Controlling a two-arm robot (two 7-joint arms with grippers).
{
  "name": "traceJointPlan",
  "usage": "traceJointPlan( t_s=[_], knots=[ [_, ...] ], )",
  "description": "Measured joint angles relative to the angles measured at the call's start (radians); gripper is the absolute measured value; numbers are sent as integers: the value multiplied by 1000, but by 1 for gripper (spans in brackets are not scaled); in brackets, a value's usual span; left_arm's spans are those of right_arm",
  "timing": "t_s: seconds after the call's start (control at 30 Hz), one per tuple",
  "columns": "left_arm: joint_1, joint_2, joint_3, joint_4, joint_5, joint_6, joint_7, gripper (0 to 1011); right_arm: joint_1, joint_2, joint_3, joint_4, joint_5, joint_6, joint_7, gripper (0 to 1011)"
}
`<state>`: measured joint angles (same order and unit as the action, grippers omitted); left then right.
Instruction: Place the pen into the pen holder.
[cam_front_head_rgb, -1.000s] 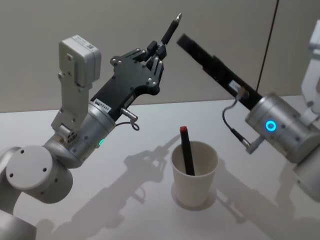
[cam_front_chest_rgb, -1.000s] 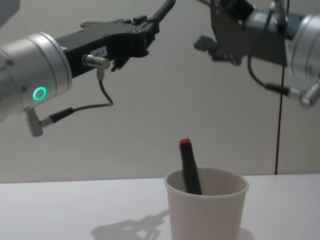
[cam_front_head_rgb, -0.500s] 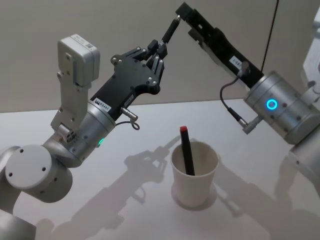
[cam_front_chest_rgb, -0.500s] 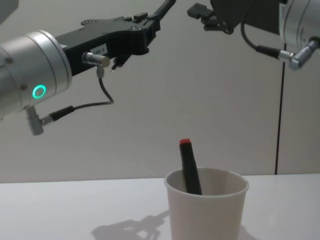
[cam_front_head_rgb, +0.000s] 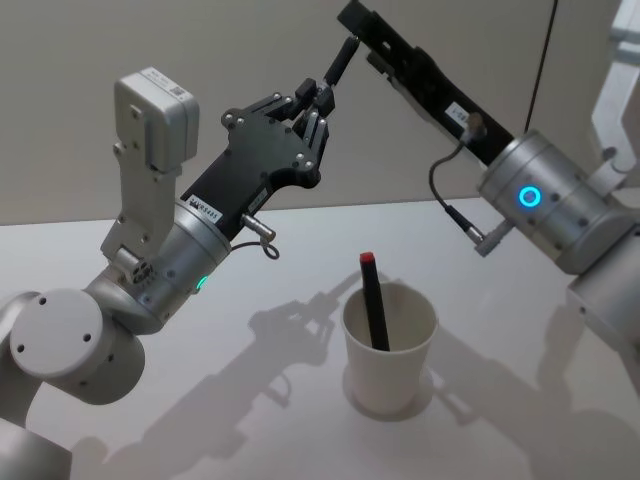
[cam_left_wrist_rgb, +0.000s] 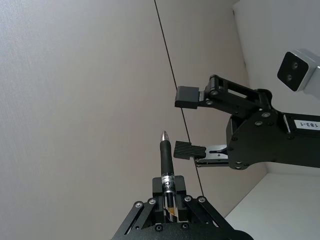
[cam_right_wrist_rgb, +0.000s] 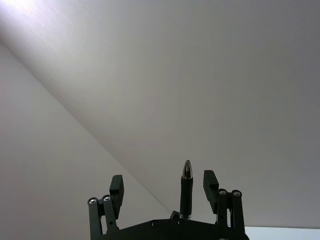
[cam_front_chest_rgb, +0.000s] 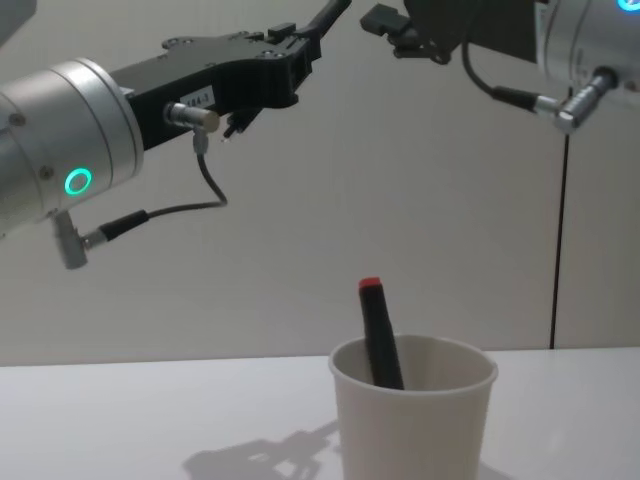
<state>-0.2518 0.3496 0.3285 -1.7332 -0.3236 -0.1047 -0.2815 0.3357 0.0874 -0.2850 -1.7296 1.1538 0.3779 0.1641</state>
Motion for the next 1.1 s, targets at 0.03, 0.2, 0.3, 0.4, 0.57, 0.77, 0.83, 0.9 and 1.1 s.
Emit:
traceJointPlan(
  t_s=[0.03,0.2,0.3,0.4,0.57,0.77,0.83,0.9,1.1],
  knots=[
    [0,0,0,0,0,0,0,140,5,-2,-3,5,-4,0,0,1002],
    [0,0,0,0,0,0,-1,140,20,-11,-12,24,-16,-1,-1,1002],
    [0,0,0,0,0,0,-1,139,28,-15,-17,37,-23,-5,-1,1002],
    [0,0,0,0,0,0,-1,140,35,-19,-21,51,-28,-10,-3,1001],
    [0,0,0,0,0,0,-1,139,42,-22,-27,71,-33,-18,-3,1001],
    [0,0,0,0,0,0,-1,140,45,-21,-33,86,-34,-23,0,1001],
    [0,0,0,0,0,0,-1,139,45,-20,-35,89,-34,-25,1,1002],
    [0,0,0,0,0,0,-1,139,45,-20,-37,92,-34,-27,3,1001],
    [0,0,0,0,0,0,-1,140,44,-19,-43,99,-34,-31,7,1001]
  ],
)
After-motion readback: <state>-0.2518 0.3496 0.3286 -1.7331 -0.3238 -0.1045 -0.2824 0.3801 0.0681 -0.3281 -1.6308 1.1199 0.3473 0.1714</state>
